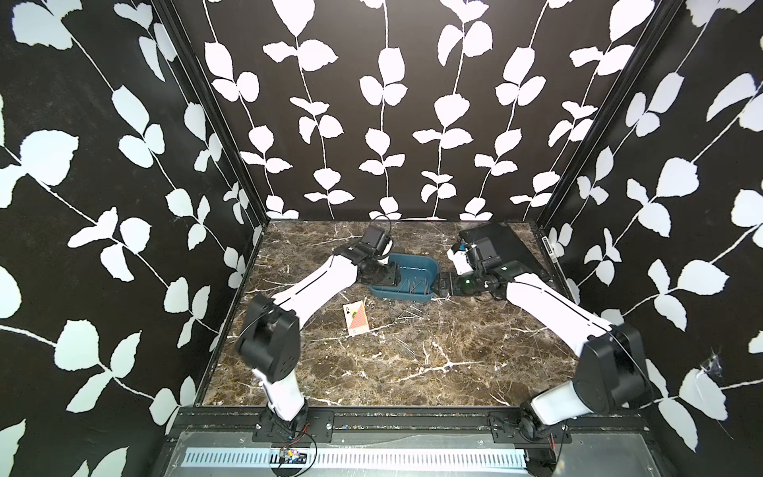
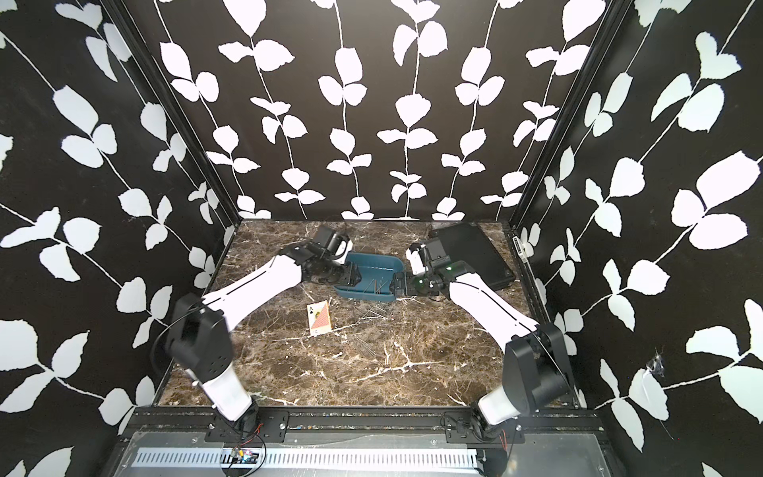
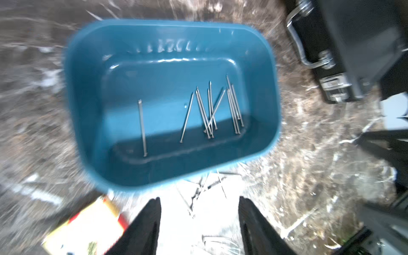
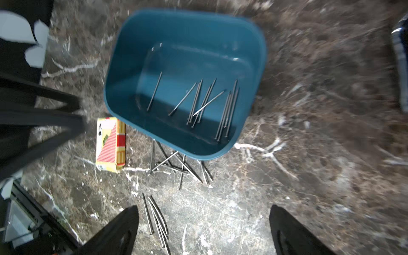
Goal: Put the nails on the desktop into the storage box
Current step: Place the nail in the storage box, then pick up the nail from the center of the board.
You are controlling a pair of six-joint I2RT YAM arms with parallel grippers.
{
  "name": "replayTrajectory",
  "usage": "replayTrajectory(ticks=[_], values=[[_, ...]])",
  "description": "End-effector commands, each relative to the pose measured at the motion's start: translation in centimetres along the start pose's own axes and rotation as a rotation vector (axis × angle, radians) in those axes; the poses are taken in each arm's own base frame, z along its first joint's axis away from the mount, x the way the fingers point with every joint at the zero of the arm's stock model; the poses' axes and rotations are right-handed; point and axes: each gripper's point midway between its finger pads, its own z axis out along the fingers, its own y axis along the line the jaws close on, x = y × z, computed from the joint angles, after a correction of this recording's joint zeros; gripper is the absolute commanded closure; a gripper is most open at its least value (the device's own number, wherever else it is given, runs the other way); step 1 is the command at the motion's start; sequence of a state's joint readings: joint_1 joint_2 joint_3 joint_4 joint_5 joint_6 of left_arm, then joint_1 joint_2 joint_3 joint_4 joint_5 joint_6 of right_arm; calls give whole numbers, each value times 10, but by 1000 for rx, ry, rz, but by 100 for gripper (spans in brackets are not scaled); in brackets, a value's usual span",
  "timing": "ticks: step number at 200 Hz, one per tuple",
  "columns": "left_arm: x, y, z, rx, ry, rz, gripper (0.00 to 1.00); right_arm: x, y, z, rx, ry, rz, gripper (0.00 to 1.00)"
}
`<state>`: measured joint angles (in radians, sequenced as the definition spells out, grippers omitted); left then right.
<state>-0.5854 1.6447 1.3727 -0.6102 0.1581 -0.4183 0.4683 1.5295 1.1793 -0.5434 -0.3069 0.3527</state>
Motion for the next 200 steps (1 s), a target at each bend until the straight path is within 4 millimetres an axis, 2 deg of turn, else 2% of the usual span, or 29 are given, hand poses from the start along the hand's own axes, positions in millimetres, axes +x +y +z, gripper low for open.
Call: replayTrajectory(ticks=[1, 47, 69, 84, 110, 116, 135, 170, 200], values=[[22, 16, -16, -33, -28, -37, 36, 7, 25, -6, 4, 31, -106, 8], [78, 36, -29, -47, 7, 83, 32, 66, 44, 13, 113, 183, -155, 21], [99, 47, -30, -53, 6, 52, 31, 92, 42, 21, 183, 250, -213, 24], [103, 46, -31, -30, -12, 33, 31, 105, 41, 23, 222, 296, -255, 27], [107, 48, -28, -26, -14, 35, 31, 116, 45, 30, 232, 312, -306, 31], [108, 47, -27, -26, -5, 38, 31, 124, 42, 39, 243, 344, -311, 32], [113, 48, -28, -30, 12, 32, 31, 135, 42, 46, 252, 383, -334, 36], [116, 53, -36, -49, -7, 56, 31, 153, 50, 54, 261, 432, -409, 38], [122, 56, -35, -52, -4, 38, 31, 170, 53, 62, 273, 495, -466, 40]])
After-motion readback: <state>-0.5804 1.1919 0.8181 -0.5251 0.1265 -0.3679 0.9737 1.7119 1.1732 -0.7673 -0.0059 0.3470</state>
